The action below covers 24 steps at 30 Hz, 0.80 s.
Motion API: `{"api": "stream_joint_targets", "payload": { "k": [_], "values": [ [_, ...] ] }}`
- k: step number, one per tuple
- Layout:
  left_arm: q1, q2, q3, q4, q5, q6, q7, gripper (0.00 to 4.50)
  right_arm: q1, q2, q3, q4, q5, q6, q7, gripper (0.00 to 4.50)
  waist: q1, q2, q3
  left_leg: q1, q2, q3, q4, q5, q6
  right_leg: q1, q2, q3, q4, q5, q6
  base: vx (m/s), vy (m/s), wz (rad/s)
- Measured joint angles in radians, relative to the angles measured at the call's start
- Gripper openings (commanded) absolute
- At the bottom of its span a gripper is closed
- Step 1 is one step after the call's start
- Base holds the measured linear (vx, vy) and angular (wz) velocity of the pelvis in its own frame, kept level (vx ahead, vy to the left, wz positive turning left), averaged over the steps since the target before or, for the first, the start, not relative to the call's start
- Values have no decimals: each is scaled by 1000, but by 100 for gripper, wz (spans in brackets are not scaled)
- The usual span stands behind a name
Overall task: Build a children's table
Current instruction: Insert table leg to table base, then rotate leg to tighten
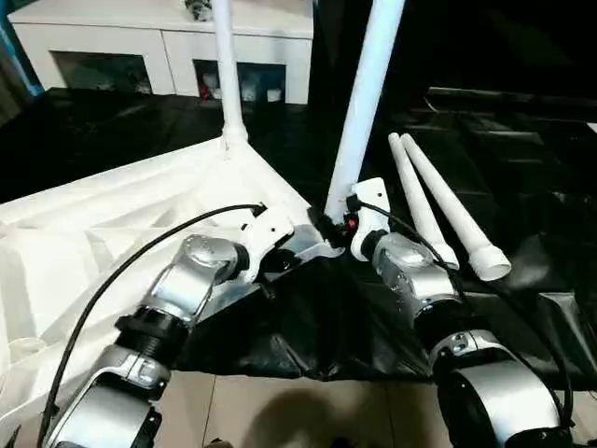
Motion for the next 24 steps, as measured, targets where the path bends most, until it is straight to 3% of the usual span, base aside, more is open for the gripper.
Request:
{"api": "stream_joint_targets", "payload": {
  "k": [9, 16, 24],
  "values": [
    [6, 91, -9, 0, -36, -147, -189, 0, 86, -105, 73, -121, 1, -26, 295, 362, 49, -2, 1, -7, 2, 16, -5, -1, -2, -21, -2, 15, 33, 15, -8, 38, -20, 5],
    [19, 143, -19, -2, -77, -210, -340, 0, 182, -211, 155, -263, 0, -34, 524, 362, 69, -3, 1, -18, 5, 15, 4, -4, 3, -34, 3, 22, 49, 5, -16, 16, -6, 0],
    [34, 177, -39, -2, -86, -236, -442, 0, 217, -256, 197, -335, -1, -2, 650, 305, 73, -2, 1, -12, 7, 13, 14, -4, -7, -26, 4, 25, 54, 5, -7, 0, 0, 0]
  ]
}}
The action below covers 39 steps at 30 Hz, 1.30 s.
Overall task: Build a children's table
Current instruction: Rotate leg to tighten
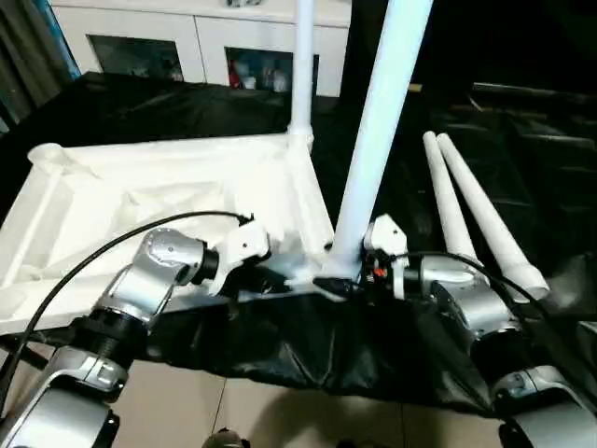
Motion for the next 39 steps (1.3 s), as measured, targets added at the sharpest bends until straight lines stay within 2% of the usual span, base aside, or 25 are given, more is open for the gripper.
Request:
{"api": "stream_joint_targets", "payload": {
  "k": [3, 9, 12, 15, 19, 23, 26, 29, 33, 34, 39],
  "values": [
    [9, 5, -1, 0, -4, -10, -17, 0, 15, -4, 9, -25, 3, 15, 14, 286, -1, 0, 0, 6, 0, 0, 0, 0, 0, 6, 0, 1, 0, -1, 1, 0, 0, 0],
    [9, 9, -1, 1, -6, -16, -30, 0, 27, 2, 15, -56, 9, 42, 14, 277, 0, 0, 0, 7, 0, 0, 0, 0, 0, 6, 0, 1, 0, -1, 1, 0, 0, 0],
    [9, 2, 3, 7, -2, -16, -9, 0, 41, 17, -7, -62, 10, 62, -18, 277, 0, -2, -1, 7, 0, 0, 0, 0, 0, 6, 0, 1, 1, 0, 1, 0, 0, 0],
    [-6, -37, 23, 47, 16, 3, 84, 0, 28, 67, -46, -15, -4, 78, -162, 276, -4, -5, -2, 9, 0, 0, 0, 0, 0, 8, 0, 1, 1, -1, 1, 0, 0, 0],
    [-35, -112, 42, 79, 39, 69, 219, 0, -16, 129, -106, 60, -10, 108, -374, 276, -21, -6, -2, 13, -1, 0, 1, 1, -1, 13, 0, 2, -1, -1, 2, 0, 0, 0],
    [-43, -166, 53, 81, 43, 132, 314, 0, -43, 176, -147, 117, -22, 101, -528, 276, -31, -7, -3, 14, -1, -1, 1, 1, -1, 14, 0, 1, -1, -1, 2, 0, 0, 0],
    [-49, -217, 65, 69, 66, 184, 418, 0, -94, 234, -181, 187, -38, 96, -710, 276, -38, -7, -3, 14, -1, -1, 0, 1, -1, 14, 0, 1, 0, -1, 2, 0, 0, 0],
    [-32, -247, 63, 36, 84, 205, 469, 0, -114, 262, -186, 218, -54, 77, -816, 276, -42, -7, -3, 14, -1, -1, -1, 0, -2, 14, 0, 1, -1, -1, 3, 0, 0, 0],
    [-24, -248, 62, 22, 88, 210, 481, 0, -117, 273, -186, 232, -66, 55, -840, 276, -43, -7, -3, 14, -1, -1, -3, 0, -2, 14, 0, 1, -1, -1, 3, 0, 0, 0],
    [-22, -247, 62, 19, 89, 210, 482, 0, -117, 275, -188, 234, -65, 50, -840, 332, -45, -7, -3, 13, -1, -1, -3, 0, -2, 14, 0, 1, -1, -1, 3, 0, 0, 0],
    [-15, -223, 53, 11, 89, 186, 468, 0, -120, 287, -202, 236, -58, 44, -808, 367, -54, -8, -3, 13, -1, -1, -3, 0, -2, 14, 0, 1, -1, -1, 3, 0, 0, 0]
  ]
}}
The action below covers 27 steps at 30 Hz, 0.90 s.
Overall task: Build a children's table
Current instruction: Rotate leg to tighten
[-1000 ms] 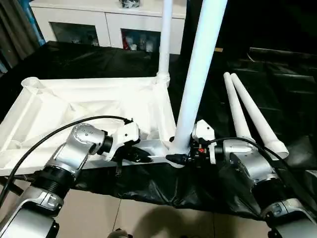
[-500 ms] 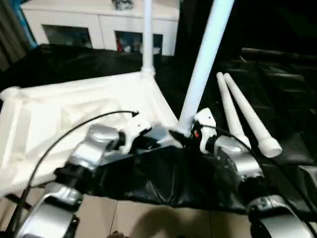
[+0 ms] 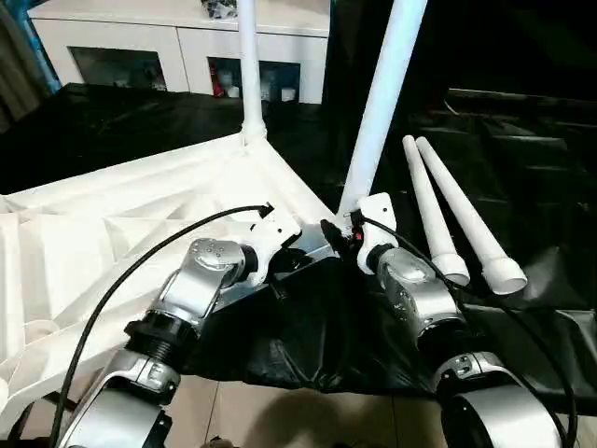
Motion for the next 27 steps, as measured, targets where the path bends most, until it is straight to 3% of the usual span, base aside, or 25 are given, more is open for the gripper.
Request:
{"api": "stream_joint_targets", "payload": {
  "k": [4, 10, 21, 22, 27],
  "values": [
    [14, 38, -4, -3, -5, -55, -46, 0, 0, -8, 5, 0, 15, -8, 84, 408, -4, 0, 0, -1, 0, 0, -2, 0, 0, -1, 1, 0, 0, 0, 0, 0, 0, 0],
    [46, 122, -4, -27, -24, -139, -177, 0, 43, -94, 107, -68, 12, -33, 331, 408, 3, -2, 1, -1, 0, 0, -3, 0, 0, -2, 1, 0, 0, 1, -1, 0, 0, 0],
    [60, 218, -23, -30, -74, -226, -401, 0, 109, -255, 211, -244, 35, -3, 767, 408, 30, -8, 5, -1, 1, 1, -2, 0, 0, -2, 0, 0, 0, 1, -2, 0, 0, 0],
    [61, 222, -25, -30, -76, -232, -412, 0, 114, -261, 216, -252, 38, -3, 786, 382, 31, -8, 5, -1, 1, 1, -2, 0, 0, -2, 0, 0, 0, 1, -2, 0, 0, 0],
    [63, 232, -31, -30, -77, -243, -444, 0, 124, -268, 226, -270, 42, -3, 817, 348, 34, -8, 5, -1, 0, 1, -1, 0, 0, -1, 0, 1, 0, 1, -2, 0, 0, 0]
  ]
}}
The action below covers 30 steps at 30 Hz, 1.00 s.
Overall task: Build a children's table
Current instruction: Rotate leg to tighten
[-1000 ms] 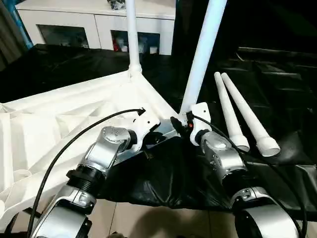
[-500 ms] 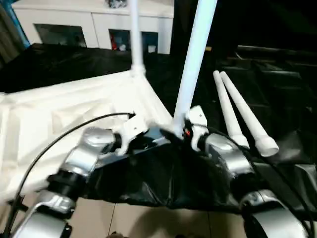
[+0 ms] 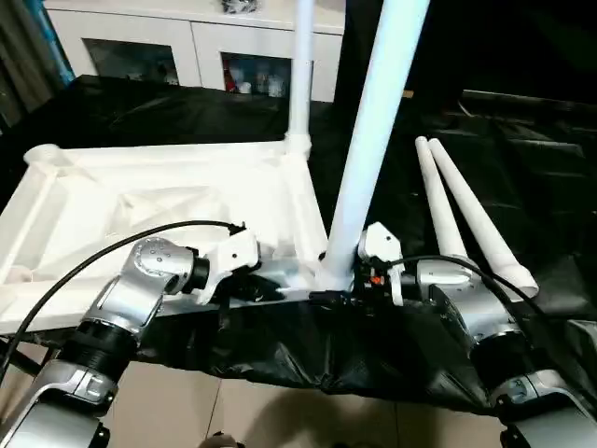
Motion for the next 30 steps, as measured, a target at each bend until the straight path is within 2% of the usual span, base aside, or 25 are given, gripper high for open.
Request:
{"api": "stream_joint_targets", "payload": {
  "k": [8, 10, 16, 18, 22, 24, 29, 30],
  "values": [
    [3, 0, 10, -1, -4, 11, -5, 0, 12, 16, -21, -10, 20, 44, -15, 296, 2, 0, 0, 0, 0, 0, 0, 0, 0, 1, 0, 0, 0, 0, 0, 0, 0, 0],
    [3, -8, 20, 3, 0, 32, 32, 0, 7, 53, -50, 10, 18, 68, -92, 280, -2, 0, -1, 1, 0, 0, 1, 0, 0, 1, 0, 0, 1, 0, 0, 0, 0, 0],
    [-39, -102, 49, 54, 38, 104, 225, 0, -85, 157, -125, 161, -20, 64, -448, 276, -17, -2, -1, 2, 0, -1, 3, 1, -1, 1, 0, 0, 2, -1, 3, 0, 0, 0],
    [-56, -141, 49, 68, 55, 131, 301, 0, -112, 186, -148, 209, -24, 61, -571, 276, -17, -2, -1, 2, 0, -1, 3, 1, -1, 1, 0, 1, 2, -1, 3, 0, 0, 0],
    [-77, -211, 51, 74, 82, 184, 417, 0, -148, 231, -197, 268, -23, 53, -747, 275, -4, -1, -1, 1, 0, -1, 3, 1, -1, 2, 0, 1, 2, -1, 3, 0, 0, 0],
    [-79, -252, 55, 72, 98, 209, 469, 0, -157, 249, -227, 286, -19, 53, -811, 275, -1, 0, -2, 2, 0, 1, 3, 1, -1, 4, -1, 3, 1, -1, 2, 0, 0, 0],
    [-76, -259, 48, 64, 106, 214, 478, 0, -164, 255, -229, 309, -20, 30, -829, 275, -2, 2, -3, 1, -1, 2, 2, 0, -1, 5, -2, 4, 1, -1, 3, 0, 0, 0],
    [-75, -259, 48, 64, 107, 214, 477, 0, -165, 255, -229, 313, -22, 24, -828, 310, -2, 2, -3, 1, -1, 2, 2, 1, -1, 5, -1, 4, 1, -1, 3, 0, 0, 0]
  ]
}}
